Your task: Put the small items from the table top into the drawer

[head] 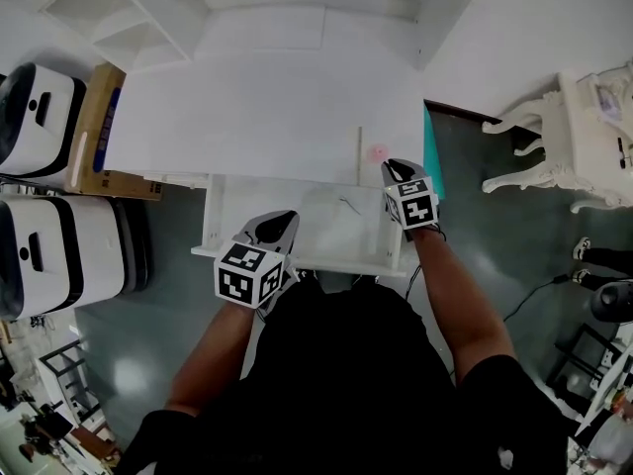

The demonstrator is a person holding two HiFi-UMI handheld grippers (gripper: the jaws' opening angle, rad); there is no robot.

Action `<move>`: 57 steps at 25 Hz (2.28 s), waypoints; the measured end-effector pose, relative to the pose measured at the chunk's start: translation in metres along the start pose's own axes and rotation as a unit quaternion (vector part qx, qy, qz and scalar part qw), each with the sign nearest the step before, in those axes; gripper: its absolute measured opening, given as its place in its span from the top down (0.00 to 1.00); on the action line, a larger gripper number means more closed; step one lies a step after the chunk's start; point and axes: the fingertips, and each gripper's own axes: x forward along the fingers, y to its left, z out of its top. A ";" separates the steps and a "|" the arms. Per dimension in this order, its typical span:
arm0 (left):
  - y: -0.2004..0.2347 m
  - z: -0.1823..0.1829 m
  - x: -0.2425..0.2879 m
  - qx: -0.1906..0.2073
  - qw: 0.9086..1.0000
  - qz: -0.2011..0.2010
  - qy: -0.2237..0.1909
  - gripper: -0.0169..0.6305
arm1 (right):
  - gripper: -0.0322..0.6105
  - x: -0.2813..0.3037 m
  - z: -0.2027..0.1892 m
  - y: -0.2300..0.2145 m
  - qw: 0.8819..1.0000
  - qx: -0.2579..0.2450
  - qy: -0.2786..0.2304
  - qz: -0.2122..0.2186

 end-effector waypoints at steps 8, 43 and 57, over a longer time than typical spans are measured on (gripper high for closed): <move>0.014 -0.006 -0.007 -0.020 1.000 0.021 0.001 0.96 | 0.81 0.042 -0.001 -0.013 1.000 -0.003 0.031 -0.004; 0.019 -0.014 -0.023 -0.014 1.000 0.022 -0.010 0.96 | 0.87 0.011 0.016 0.005 1.000 -0.002 0.009 -0.007; 0.010 -0.020 -0.015 -0.016 1.000 0.007 -0.007 0.96 | 0.87 -0.021 -0.060 0.114 0.984 -0.095 0.067 0.132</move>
